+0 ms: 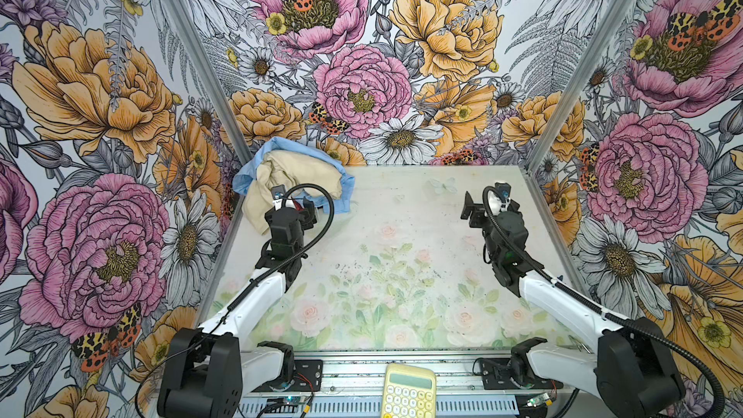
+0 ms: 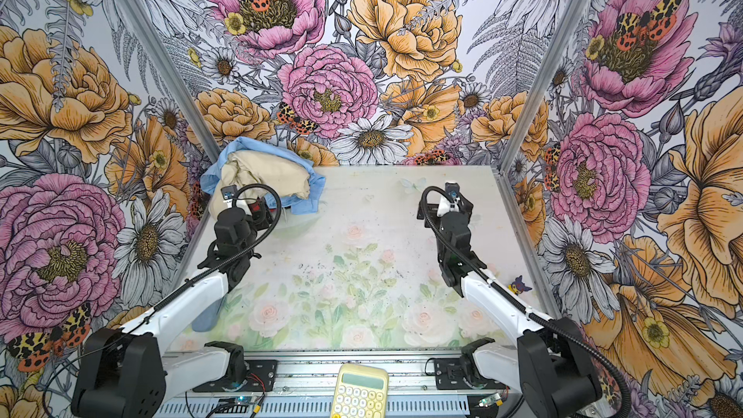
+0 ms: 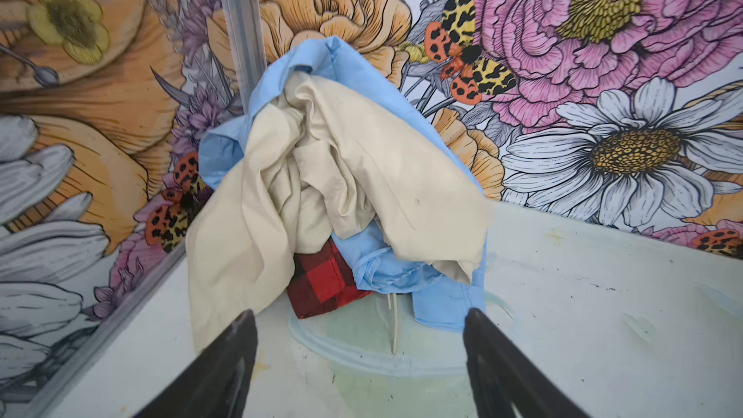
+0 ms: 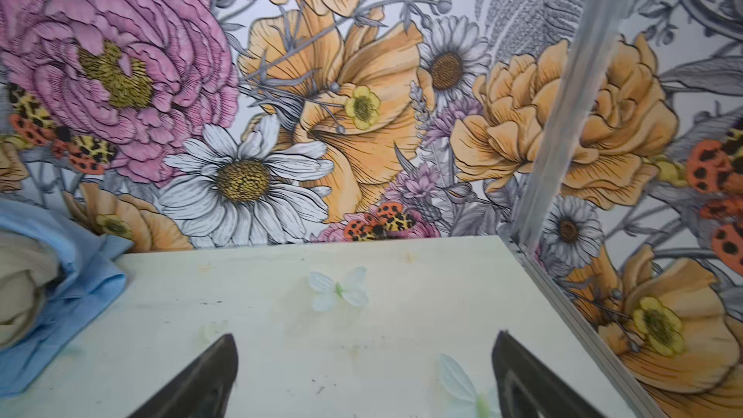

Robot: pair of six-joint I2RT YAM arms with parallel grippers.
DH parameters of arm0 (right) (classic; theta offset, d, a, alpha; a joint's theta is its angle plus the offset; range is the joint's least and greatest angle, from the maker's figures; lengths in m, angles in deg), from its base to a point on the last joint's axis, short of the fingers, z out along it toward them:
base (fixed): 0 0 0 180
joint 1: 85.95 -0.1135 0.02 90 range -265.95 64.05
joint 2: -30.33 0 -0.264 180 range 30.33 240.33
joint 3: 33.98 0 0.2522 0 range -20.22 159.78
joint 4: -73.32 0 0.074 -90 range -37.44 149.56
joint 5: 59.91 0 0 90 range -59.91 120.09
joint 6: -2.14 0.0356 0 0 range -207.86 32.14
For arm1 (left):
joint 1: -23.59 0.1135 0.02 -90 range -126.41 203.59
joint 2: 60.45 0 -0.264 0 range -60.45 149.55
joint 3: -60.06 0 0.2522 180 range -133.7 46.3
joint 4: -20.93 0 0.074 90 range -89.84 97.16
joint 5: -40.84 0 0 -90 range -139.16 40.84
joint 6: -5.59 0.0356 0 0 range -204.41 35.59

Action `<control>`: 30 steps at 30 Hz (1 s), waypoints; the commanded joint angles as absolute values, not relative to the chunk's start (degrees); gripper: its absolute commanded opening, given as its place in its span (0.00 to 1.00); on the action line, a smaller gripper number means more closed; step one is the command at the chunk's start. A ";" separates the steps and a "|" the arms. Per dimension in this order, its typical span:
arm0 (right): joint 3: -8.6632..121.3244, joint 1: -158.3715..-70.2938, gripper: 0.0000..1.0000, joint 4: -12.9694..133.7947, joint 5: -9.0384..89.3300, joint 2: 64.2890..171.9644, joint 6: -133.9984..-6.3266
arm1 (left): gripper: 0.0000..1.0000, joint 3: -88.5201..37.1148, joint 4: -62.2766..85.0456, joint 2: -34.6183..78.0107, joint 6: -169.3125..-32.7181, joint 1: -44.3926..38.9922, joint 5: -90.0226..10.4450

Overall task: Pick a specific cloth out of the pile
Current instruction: 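Push the left gripper into the pile while the right arm reaches forward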

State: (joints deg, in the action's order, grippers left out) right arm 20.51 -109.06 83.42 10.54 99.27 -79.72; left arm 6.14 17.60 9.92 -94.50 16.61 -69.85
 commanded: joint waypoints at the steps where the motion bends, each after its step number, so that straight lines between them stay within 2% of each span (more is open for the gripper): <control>1: 22.67 -120.06 0.98 73.02 16.24 104.55 -78.31 | 0.63 1.90 -1.03 18.49 -106.21 22.39 -56.71; 2: 21.06 -123.36 0.99 77.61 17.03 106.20 -79.58 | 0.60 0.27 -3.11 20.57 -106.76 22.88 -56.17; 5: 17.66 -130.24 0.99 90.06 19.56 110.68 -78.10 | 0.58 -2.82 -6.06 23.96 -106.12 23.59 -57.82; 10: 20.06 -137.28 1.00 93.37 24.35 115.93 -78.53 | 0.55 -5.10 -4.02 26.84 -108.12 26.20 -59.28; 17: 20.30 -138.06 1.00 92.17 21.06 115.87 -80.49 | 0.54 -14.39 -5.86 36.13 -109.37 27.10 -59.55; 30: 20.44 -138.07 1.00 91.40 18.60 116.54 -81.60 | 0.54 -21.98 -7.75 46.65 -114.65 27.78 -60.69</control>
